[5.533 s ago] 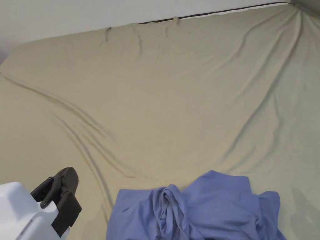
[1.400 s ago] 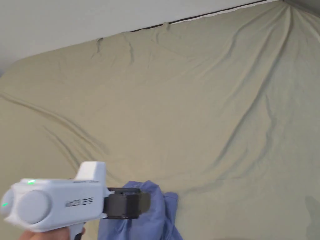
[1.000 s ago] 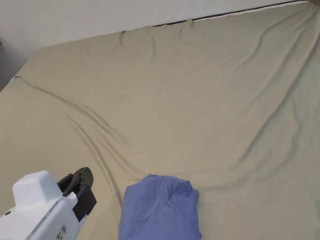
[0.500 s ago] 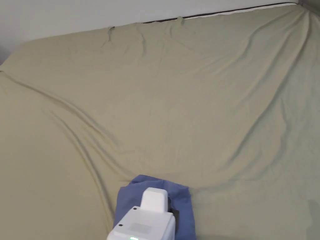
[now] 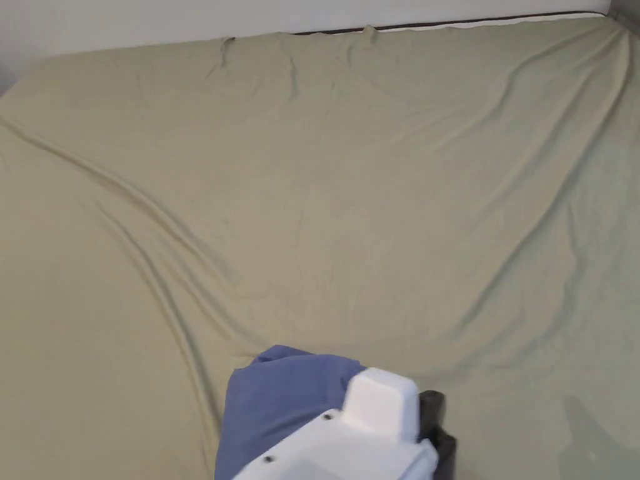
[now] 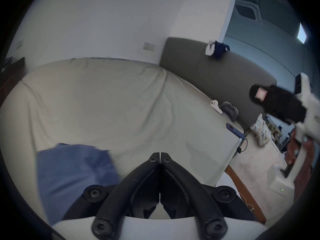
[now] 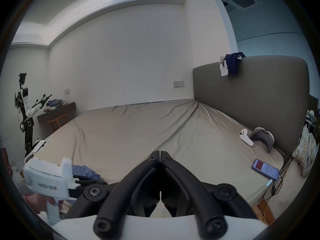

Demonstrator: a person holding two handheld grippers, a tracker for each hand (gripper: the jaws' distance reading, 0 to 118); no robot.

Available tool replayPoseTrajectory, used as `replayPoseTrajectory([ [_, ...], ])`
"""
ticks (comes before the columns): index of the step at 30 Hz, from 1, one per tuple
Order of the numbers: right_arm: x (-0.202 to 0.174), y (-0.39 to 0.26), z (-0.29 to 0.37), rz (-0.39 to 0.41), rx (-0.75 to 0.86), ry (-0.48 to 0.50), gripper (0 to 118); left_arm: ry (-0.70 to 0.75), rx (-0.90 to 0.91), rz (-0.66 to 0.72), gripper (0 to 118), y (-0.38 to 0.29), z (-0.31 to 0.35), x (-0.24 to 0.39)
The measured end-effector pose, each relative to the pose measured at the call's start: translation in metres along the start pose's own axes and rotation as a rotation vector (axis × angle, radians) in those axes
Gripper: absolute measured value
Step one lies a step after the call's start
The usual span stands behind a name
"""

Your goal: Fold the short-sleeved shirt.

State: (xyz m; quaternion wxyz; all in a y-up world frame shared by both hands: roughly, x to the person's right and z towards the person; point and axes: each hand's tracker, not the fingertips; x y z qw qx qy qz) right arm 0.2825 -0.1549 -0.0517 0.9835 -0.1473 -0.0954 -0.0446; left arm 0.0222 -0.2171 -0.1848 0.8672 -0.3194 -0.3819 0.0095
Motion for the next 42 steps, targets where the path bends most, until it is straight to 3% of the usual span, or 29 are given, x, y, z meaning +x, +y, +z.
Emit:
replayPoseTrajectory([
  [2, -0.015, -0.002, -0.011, 0.024, -0.003, 0.059, 0, 0.055, 0.039, 0.056, 0, 0.002, 0.04, -0.028],
  [6, -0.067, -0.008, -0.041, 0.057, -0.032, 0.234, 0, 0.337, 0.097, 0.053, 0, -0.001, 0.111, -0.086],
  [12, -0.161, -0.062, -0.118, 0.132, -0.266, 0.444, 0, 0.543, 0.129, 0.159, 0, -0.016, 0.166, -0.147],
  [18, -0.192, -0.113, -0.175, 0.188, -0.526, 0.408, 0, 0.505, 0.126, 0.214, 0, -0.028, 0.163, -0.169],
  [23, -0.192, -0.118, -0.183, 0.203, -0.54, 0.389, 0, 0.435, 0.082, 0.216, 0, -0.034, 0.137, -0.176],
  [25, -0.194, -0.118, -0.183, 0.228, -0.54, 0.386, 0, 0.363, 0.045, 0.236, 0, -0.036, 0.125, -0.181],
  [28, -0.193, -0.115, -0.181, 0.23, -0.541, 0.389, 0, 0.057, -0.112, 0.248, 0, -0.034, 0.102, -0.196],
  [29, -0.193, -0.114, -0.181, 0.228, -0.542, 0.391, 0, -0.037, -0.13, 0.275, 23, -0.033, 0.095, -0.202],
  [31, -0.192, -0.114, -0.179, 0.229, -0.541, 0.396, 0, -0.145, -0.11, 0.283, 104, -0.036, 0.078, -0.215],
  [32, -0.192, -0.114, -0.179, 0.233, -0.54, 0.398, 0, -0.228, -0.123, 0.306, 116, -0.036, 0.069, -0.224],
  [35, -0.191, -0.113, -0.179, 0.235, -0.54, 0.402, 0, -0.251, -0.183, 0.445, 115, -0.031, 0.039, -0.253],
  [37, -0.192, -0.113, -0.18, 0.233, -0.541, 0.403, 0, -0.247, -0.211, 0.432, 116, -0.03, 0.017, -0.271],
  [42, -0.191, -0.113, -0.18, 0.221, -0.543, 0.405, 0, -0.395, -0.408, 0.478, 114, -0.037, -0.039, -0.268],
])
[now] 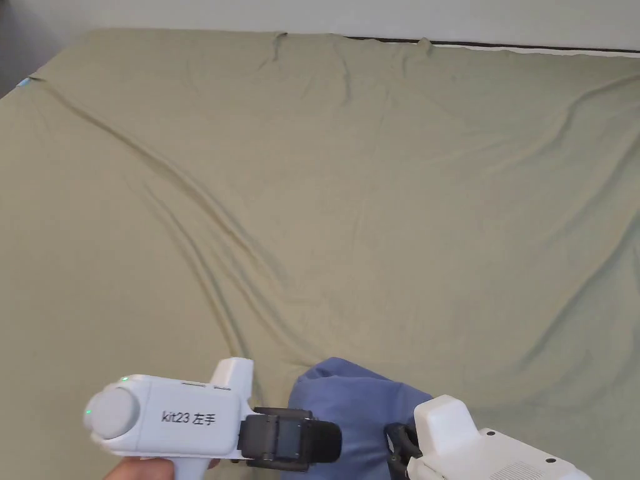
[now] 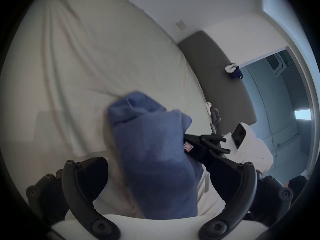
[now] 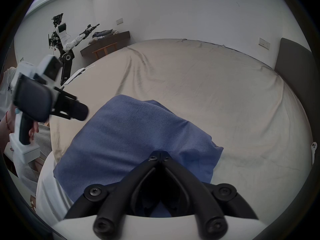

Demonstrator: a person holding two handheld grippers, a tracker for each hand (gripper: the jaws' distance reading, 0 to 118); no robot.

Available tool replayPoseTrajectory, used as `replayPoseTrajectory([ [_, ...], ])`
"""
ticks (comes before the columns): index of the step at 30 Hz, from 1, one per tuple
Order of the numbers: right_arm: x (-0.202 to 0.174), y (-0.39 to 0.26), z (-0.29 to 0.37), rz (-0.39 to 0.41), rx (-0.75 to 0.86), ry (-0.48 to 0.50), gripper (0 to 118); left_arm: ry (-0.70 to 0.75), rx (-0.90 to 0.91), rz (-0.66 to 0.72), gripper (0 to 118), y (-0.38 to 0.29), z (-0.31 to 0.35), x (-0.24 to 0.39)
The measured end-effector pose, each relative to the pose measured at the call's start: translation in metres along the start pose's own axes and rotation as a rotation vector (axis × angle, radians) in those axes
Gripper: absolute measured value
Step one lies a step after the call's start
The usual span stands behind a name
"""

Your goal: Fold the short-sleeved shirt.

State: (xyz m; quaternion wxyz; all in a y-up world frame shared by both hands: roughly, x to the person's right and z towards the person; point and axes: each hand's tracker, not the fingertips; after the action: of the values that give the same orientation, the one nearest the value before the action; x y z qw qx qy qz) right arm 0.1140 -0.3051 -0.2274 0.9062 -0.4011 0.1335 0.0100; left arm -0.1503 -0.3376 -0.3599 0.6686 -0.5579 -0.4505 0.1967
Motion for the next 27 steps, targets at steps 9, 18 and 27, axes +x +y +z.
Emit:
replayPoseTrajectory([
  [9, 0.005, 0.001, -0.003, -0.015, 0.001, 0.016, 0, -0.136, -0.035, 0.043, 75, 0.002, -0.037, -0.005],
  [18, 0.004, 0.001, -0.005, -0.013, 0.008, 0.022, 0, -0.089, 0.014, 0.145, 33, -0.002, -0.02, -0.027],
  [27, 0.007, 0.012, 0.033, -0.129, 0.146, 0.047, 0, 0.071, -0.048, -0.002, 33, 0.008, -0.007, -0.013],
])
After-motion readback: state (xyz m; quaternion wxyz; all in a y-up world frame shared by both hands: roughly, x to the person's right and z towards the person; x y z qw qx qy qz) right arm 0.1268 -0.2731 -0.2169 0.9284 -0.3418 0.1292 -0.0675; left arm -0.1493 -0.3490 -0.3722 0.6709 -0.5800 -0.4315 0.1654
